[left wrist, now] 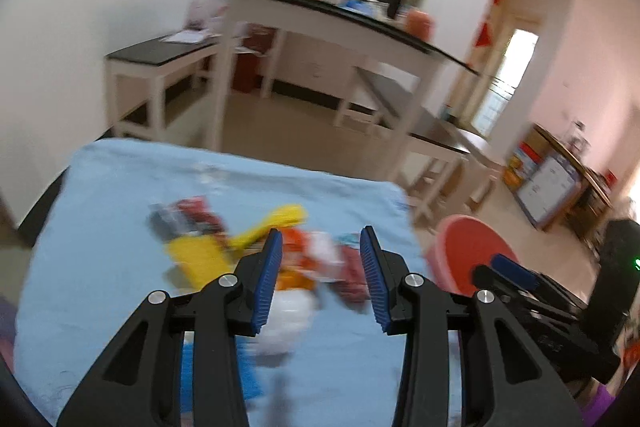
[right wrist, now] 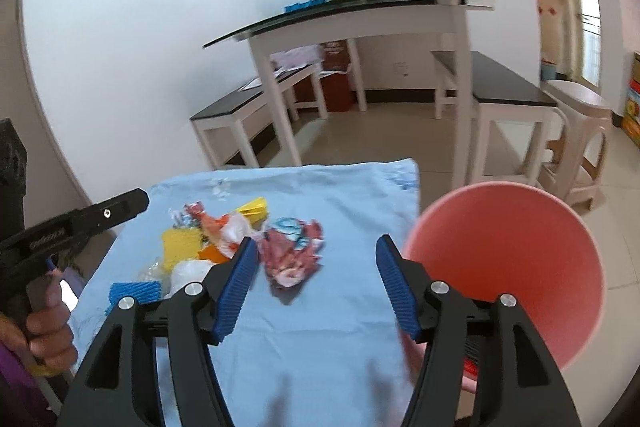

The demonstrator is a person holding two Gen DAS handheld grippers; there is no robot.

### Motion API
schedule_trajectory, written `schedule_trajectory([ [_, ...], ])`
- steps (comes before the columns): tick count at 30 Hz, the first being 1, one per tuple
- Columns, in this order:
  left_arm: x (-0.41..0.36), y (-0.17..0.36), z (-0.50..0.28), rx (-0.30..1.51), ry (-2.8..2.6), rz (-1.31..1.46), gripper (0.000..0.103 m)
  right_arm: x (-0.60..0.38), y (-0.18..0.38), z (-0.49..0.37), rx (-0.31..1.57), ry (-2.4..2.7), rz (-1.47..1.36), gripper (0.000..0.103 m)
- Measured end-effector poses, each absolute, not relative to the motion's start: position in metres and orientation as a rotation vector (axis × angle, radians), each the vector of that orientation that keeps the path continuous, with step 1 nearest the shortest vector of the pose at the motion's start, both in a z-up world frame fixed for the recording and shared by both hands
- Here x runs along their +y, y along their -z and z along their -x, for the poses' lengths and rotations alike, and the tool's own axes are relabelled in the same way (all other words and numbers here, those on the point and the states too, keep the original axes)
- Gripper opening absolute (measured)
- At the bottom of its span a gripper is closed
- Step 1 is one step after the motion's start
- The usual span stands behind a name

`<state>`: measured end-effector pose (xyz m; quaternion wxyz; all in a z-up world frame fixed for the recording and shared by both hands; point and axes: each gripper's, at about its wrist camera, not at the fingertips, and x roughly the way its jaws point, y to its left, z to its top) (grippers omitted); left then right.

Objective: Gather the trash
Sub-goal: 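Grasp the yellow foam net with the left tool while the right tool grasps the pink wrapper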

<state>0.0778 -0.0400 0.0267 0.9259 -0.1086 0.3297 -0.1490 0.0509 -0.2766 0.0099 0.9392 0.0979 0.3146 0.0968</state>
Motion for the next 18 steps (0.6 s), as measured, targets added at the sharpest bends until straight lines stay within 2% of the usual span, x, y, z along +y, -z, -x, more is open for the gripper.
schedule_trajectory([
  [9,0.036,0.011,-0.111,0.792,0.103,0.348,0.041,-0.241,0.012,-0.080,0.717,-0.274,-0.174,0.061],
  [18,0.028,0.045,-0.139,0.936,0.113,0.369,0.041,-0.230,0.027,-0.097,0.756,-0.290,-0.144,0.065],
])
